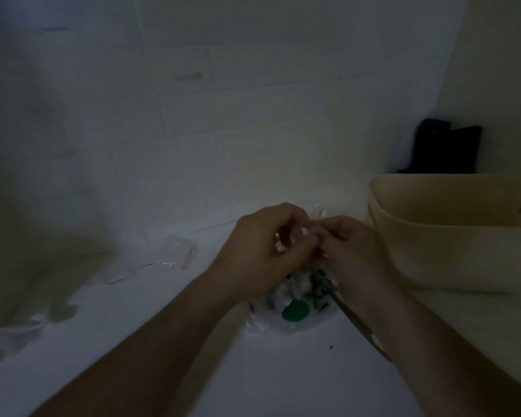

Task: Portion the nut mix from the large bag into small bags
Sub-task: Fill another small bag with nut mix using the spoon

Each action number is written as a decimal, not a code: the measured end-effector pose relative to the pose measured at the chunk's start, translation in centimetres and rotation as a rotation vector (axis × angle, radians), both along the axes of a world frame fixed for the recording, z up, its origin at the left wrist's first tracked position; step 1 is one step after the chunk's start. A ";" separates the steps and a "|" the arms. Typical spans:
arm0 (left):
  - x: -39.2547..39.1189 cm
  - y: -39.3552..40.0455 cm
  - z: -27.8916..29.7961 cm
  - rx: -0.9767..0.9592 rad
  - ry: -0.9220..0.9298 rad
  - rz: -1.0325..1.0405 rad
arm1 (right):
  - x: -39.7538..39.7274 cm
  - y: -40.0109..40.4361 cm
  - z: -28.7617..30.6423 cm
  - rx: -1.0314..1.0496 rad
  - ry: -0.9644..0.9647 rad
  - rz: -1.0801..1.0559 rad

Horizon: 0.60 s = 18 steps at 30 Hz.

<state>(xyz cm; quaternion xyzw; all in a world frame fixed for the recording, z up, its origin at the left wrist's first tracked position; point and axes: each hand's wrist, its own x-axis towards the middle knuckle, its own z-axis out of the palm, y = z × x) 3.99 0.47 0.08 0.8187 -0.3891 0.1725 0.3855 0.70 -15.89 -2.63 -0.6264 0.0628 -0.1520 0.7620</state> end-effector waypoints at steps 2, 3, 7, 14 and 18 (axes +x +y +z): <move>0.3 -0.8 -0.9 -0.122 0.120 -0.052 | -0.3 -0.1 0.3 -0.081 -0.012 0.013; 0.5 -1.0 -1.5 -0.195 0.185 -0.054 | -0.4 -0.2 0.3 -0.175 -0.022 0.000; 1.6 -0.7 -2.9 -0.338 0.419 -0.087 | -0.2 0.1 0.0 -0.432 -0.075 -0.011; 2.6 1.0 -3.1 -0.289 0.348 -0.030 | -0.3 0.1 0.1 -0.535 -0.041 -0.063; 2.6 1.4 -3.3 -0.232 0.276 0.065 | -0.4 0.2 0.5 -0.540 -0.033 -0.169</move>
